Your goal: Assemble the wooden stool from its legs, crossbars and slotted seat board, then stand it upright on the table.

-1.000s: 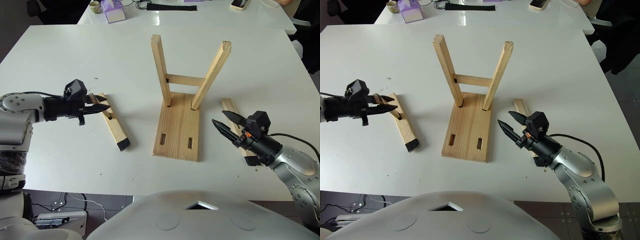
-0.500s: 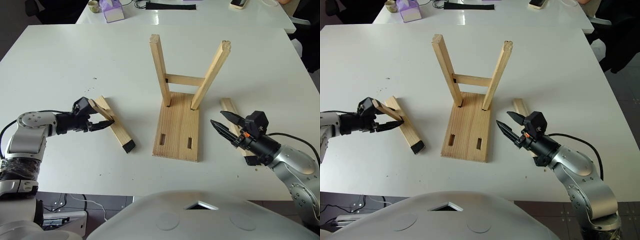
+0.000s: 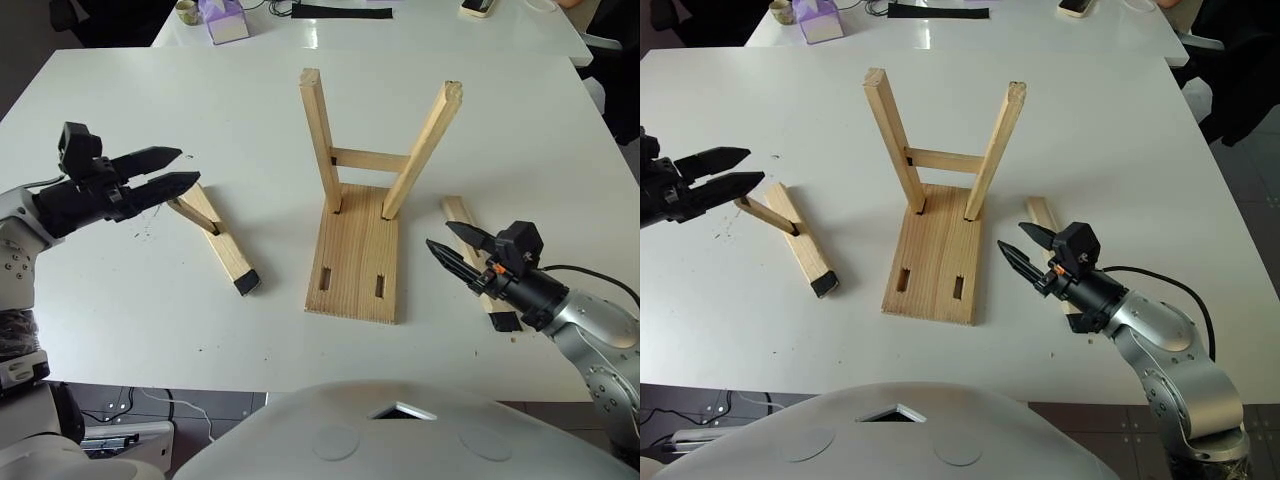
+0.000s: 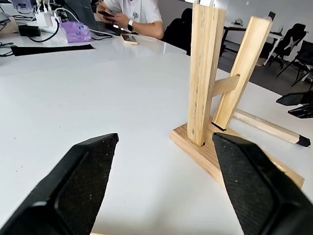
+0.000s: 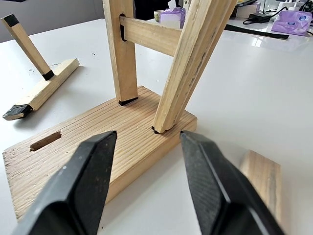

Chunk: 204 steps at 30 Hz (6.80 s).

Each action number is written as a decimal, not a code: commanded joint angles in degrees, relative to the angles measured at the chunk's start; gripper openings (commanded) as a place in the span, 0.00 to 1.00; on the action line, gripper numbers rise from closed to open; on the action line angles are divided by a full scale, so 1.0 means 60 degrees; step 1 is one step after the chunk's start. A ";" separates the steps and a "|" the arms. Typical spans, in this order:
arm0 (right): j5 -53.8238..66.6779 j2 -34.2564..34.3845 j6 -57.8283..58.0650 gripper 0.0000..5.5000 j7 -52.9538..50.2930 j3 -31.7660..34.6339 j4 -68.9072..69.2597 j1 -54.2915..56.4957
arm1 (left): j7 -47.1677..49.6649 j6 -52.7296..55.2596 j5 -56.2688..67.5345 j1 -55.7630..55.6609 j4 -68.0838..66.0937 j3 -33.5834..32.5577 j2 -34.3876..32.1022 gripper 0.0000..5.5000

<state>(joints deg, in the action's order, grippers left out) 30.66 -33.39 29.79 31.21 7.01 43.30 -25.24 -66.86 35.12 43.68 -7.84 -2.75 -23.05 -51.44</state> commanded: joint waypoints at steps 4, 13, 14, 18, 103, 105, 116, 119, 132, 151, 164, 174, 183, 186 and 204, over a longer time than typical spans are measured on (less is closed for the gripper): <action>0.0102 -0.0173 0.0135 0.43 0.0169 0.0064 -0.0153 0.0283 | 0.1170 0.0921 0.0860 -0.0605 0.0792 -0.0360 0.0434 0.56; 0.0214 -0.0246 0.0177 0.43 0.0284 0.0063 -0.0178 0.0432 | 0.1897 0.0648 0.0588 -0.0374 0.1167 -0.0009 0.0999 0.56; 0.0210 -0.0246 0.0181 0.43 0.0289 0.0054 -0.0180 0.0441 | 0.1911 0.0598 0.0529 -0.0427 0.1075 0.0027 0.1042 0.56; 0.0268 -0.0261 0.0204 0.43 0.0351 0.0059 -0.0193 0.0527 | 0.2021 0.0440 0.0322 -0.0609 0.0719 0.0144 0.1227 0.56; -0.0886 0.0626 -0.0550 0.43 -0.0644 -0.0092 0.0449 -0.0812 | -0.1293 -0.4439 -0.3683 0.2896 0.0629 0.1796 -0.2266 0.56; -0.0956 0.0645 -0.0639 0.43 -0.0650 -0.0008 0.0454 -0.0999 | -0.1227 -0.3892 -0.3487 0.2364 0.0458 0.1685 -0.2282 0.56; -0.0858 0.1166 -0.0974 0.43 -0.0890 0.0925 0.1010 -0.2369 | 0.3335 0.0757 -0.3426 0.4998 0.5015 0.1175 -0.0080 0.72; -0.0943 0.1323 -0.1012 0.43 -0.0983 0.0724 0.0999 -0.2282 | 0.3980 0.0950 -0.3655 0.4599 0.5097 0.1330 0.0201 0.72; -0.1195 0.1273 -0.0976 0.43 -0.0927 0.0438 0.0853 -0.2000 | 0.5066 0.1510 -0.4067 0.4413 0.4002 0.2374 0.1244 0.72; -0.0823 0.0477 -0.0470 0.43 -0.0492 0.0810 0.0418 -0.0609 | 0.5361 0.0597 -0.2642 0.1492 0.1815 0.1356 0.2867 0.37; 0.5845 -0.1221 0.1296 0.43 0.0137 0.2839 -0.0247 0.3704 | 0.4923 0.3280 0.7195 -0.2342 0.4663 -0.1528 0.1677 0.37; 0.9033 -0.1859 0.2569 0.66 0.0387 0.0926 -0.1661 0.7676 | 0.4527 0.2392 0.6198 -0.1071 0.6064 0.1436 0.2802 0.37; 0.8947 -0.1697 0.3213 0.66 0.0594 -0.0234 -0.1992 0.8947 | 0.3277 0.1524 0.4146 -0.0611 0.6441 0.2363 0.2538 0.37; 0.8710 -0.1667 0.3333 0.66 0.0764 -0.0571 -0.1849 0.8980 | 0.3277 0.1497 0.4185 -0.0652 0.6530 0.2404 0.2522 0.37; 0.7511 -0.1631 0.3502 0.55 0.1603 -0.0958 -0.1754 0.9070 | 0.3101 0.1362 0.3797 -0.0346 0.6863 0.2699 0.2182 0.37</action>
<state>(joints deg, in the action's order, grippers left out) 75.34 -43.19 50.01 40.77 0.57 32.60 28.01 -47.66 43.92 67.15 -9.99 37.98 -7.27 -37.60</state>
